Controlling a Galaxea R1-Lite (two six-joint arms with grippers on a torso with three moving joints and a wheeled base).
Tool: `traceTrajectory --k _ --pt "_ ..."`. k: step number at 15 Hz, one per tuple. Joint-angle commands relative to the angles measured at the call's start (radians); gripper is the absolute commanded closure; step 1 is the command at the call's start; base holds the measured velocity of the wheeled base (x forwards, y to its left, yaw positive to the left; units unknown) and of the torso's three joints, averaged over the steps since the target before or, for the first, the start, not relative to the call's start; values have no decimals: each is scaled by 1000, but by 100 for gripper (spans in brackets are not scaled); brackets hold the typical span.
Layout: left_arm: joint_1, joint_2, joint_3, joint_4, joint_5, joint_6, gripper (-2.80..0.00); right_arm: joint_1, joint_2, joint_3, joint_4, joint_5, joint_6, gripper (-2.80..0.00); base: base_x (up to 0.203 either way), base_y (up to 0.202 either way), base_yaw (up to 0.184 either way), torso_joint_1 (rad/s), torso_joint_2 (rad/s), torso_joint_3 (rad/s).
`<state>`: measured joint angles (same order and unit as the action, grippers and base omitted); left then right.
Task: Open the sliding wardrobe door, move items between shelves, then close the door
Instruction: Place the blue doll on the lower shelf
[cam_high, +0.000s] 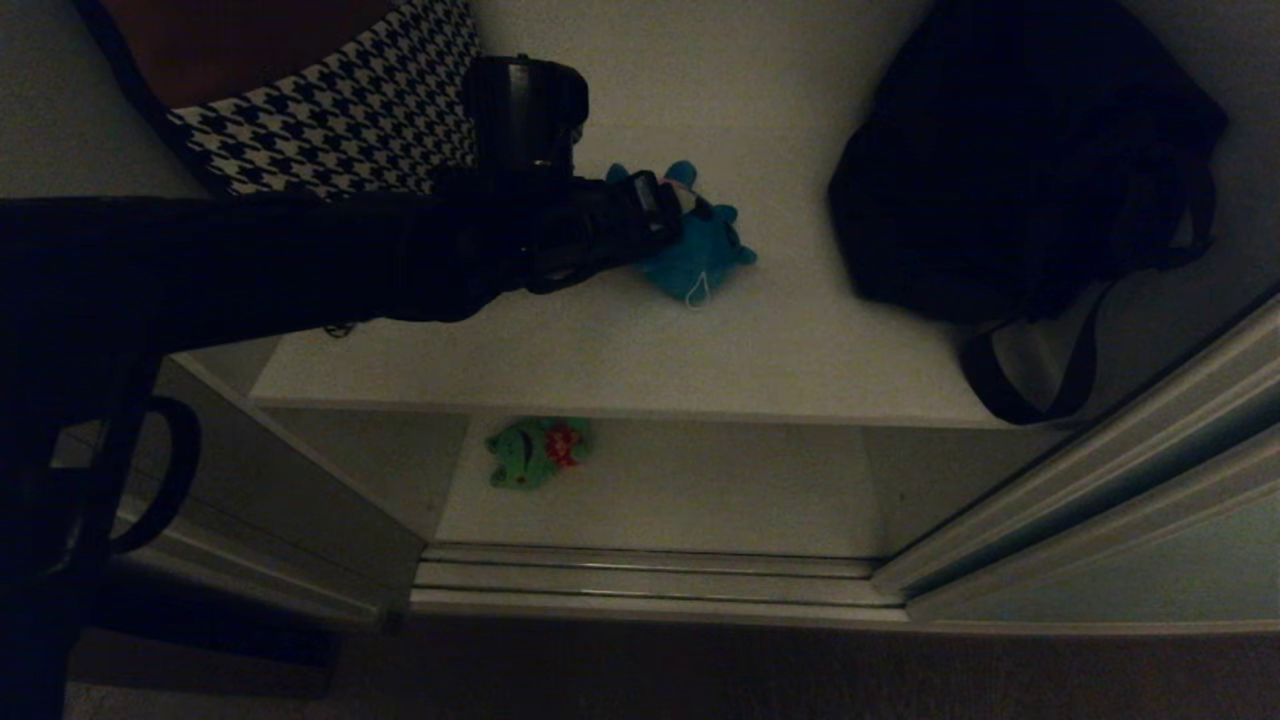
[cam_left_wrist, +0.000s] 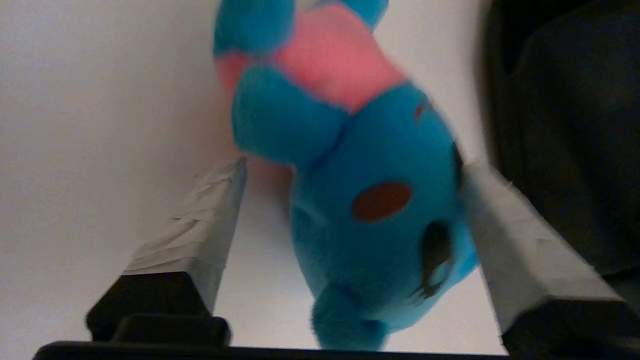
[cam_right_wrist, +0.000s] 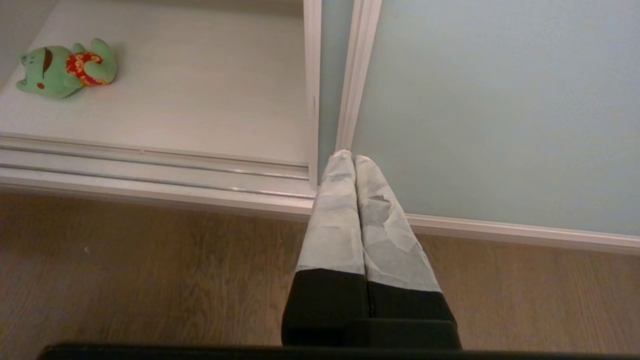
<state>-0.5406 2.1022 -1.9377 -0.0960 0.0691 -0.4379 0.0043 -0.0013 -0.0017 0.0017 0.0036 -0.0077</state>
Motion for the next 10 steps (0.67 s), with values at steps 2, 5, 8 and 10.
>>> traceTrajectory --k 2,5,8,10 --pt "0 59 -1 -36 4 -2 -280 0 0 0 -2 -1 0 0 0 0 0 0 0 0" --pt "1 69 -1 -79 9 -46 -280 0 0 0 0 0 0 0 0 0 0 0 0 0" --pt "1 44 -3 -112 -21 -61 -280 0 0 0 0 0 -1 0 0 0 0 0 0 0" --pt "1 50 -3 -124 -34 -64 -280 0 0 0 0 1 -2 0 0 0 0 0 0 0"
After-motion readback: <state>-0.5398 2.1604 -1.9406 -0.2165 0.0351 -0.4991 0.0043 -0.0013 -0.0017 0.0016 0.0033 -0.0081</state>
